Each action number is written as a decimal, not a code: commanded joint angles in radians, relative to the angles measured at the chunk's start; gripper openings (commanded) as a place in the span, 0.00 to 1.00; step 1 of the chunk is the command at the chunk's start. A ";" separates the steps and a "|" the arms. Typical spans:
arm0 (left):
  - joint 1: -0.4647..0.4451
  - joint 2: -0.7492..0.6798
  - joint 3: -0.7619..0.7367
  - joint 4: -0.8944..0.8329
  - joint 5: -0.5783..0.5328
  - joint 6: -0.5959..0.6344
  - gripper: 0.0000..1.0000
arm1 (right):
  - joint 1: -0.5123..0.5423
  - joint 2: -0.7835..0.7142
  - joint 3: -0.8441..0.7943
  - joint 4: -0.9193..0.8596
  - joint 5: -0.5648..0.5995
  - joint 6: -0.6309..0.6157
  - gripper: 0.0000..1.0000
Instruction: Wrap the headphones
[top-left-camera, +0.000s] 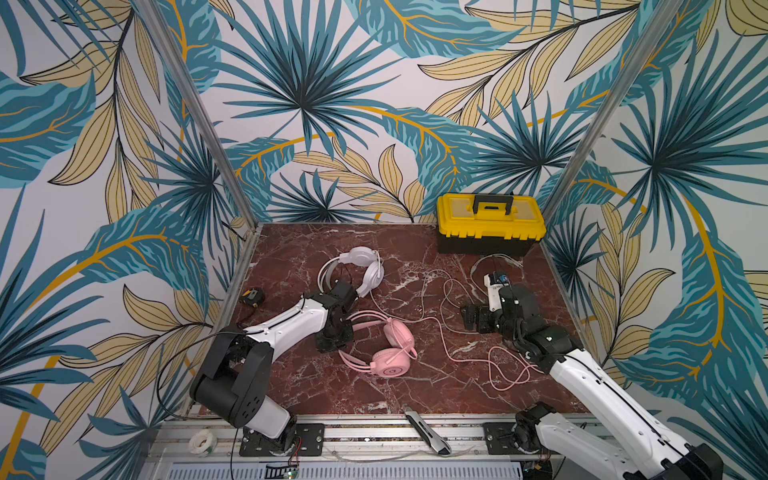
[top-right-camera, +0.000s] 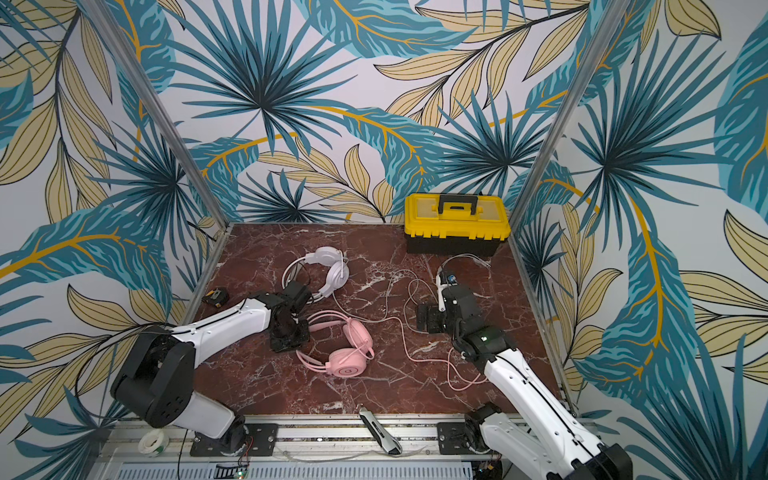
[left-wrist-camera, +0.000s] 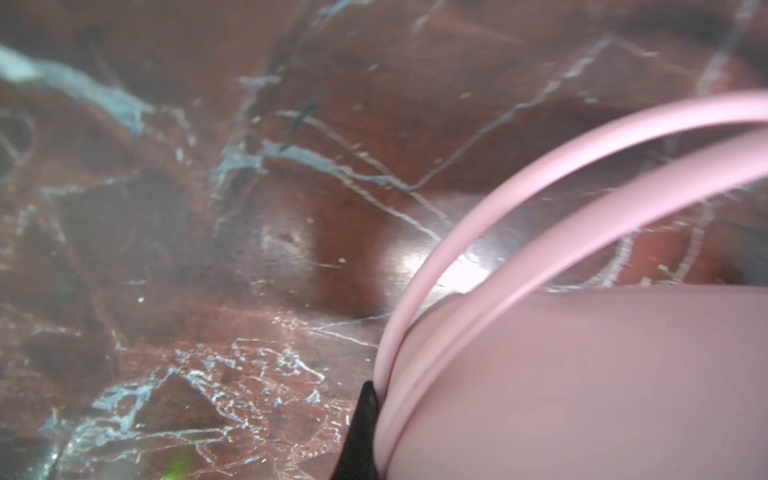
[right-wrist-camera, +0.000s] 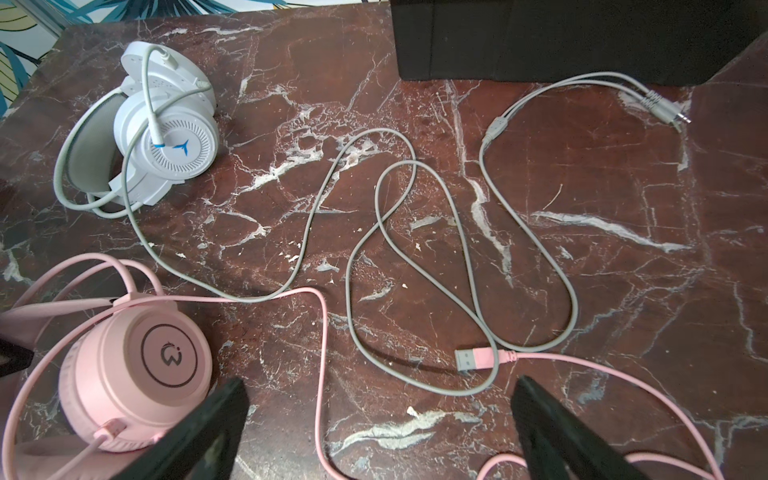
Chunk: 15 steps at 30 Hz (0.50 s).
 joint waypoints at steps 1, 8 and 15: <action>0.012 -0.033 0.056 -0.006 0.092 0.091 0.00 | 0.005 0.004 -0.036 0.022 -0.049 0.020 0.99; 0.021 -0.034 0.166 -0.057 0.160 0.185 0.00 | 0.007 0.073 -0.042 0.026 -0.125 0.024 1.00; 0.052 -0.059 0.204 -0.076 0.208 0.220 0.00 | 0.007 0.187 -0.060 0.127 -0.198 0.058 1.00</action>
